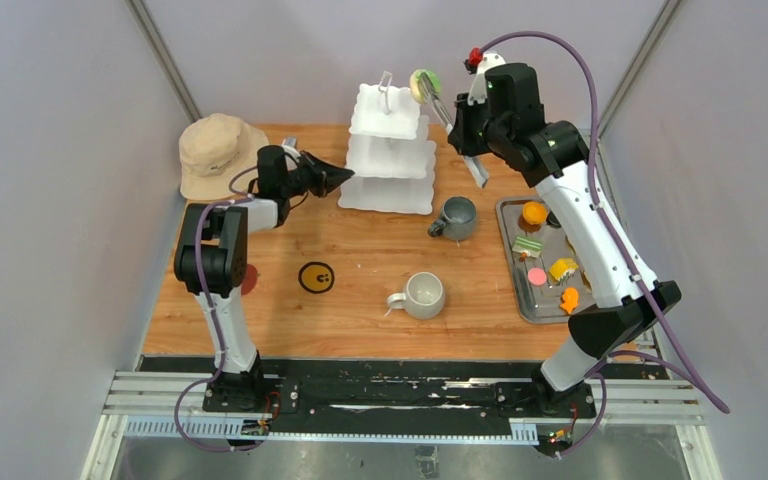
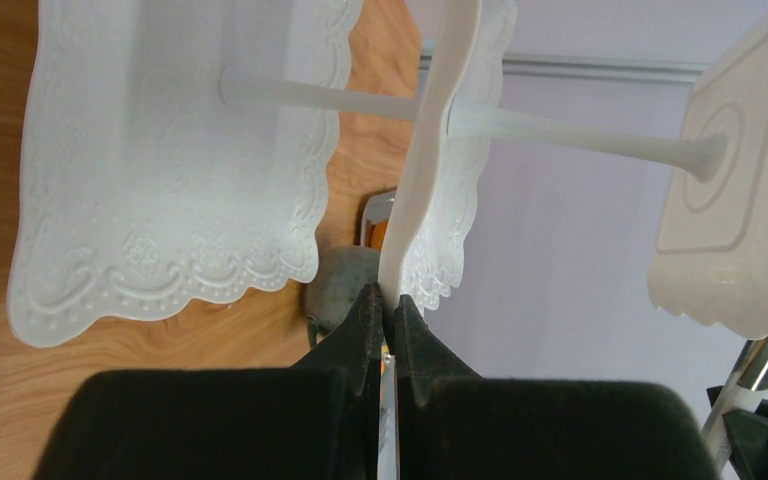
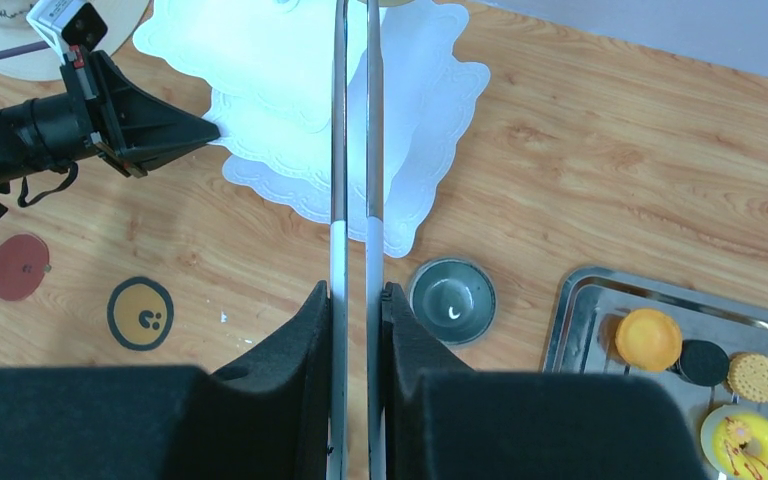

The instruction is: Serve the afternoon tea

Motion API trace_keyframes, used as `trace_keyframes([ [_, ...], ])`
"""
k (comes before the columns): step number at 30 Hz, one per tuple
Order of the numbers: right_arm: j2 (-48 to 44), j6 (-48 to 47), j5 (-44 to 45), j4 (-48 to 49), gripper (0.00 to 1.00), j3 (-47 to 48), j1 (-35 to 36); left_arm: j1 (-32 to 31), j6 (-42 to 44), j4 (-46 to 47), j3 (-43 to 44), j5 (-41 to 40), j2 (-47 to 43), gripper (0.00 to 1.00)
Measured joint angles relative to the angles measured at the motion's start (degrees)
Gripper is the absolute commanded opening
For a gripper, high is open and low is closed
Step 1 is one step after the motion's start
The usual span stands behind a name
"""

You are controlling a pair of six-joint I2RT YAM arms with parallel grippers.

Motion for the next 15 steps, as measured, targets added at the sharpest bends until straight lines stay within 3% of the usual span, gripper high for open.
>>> trace_keyframes([
  [11,1.6,-0.5,-0.3,-4.1,0.0,1.8,1.3,-2.1,-1.9,4.4,-6.7,-1.9,-2.6,0.05],
  [15,2.4,-1.0,-0.8,-4.7,0.01,1.9,1.8,-2.4,-2.4,5.4,-8.3,-2.6,-3.5,0.25],
])
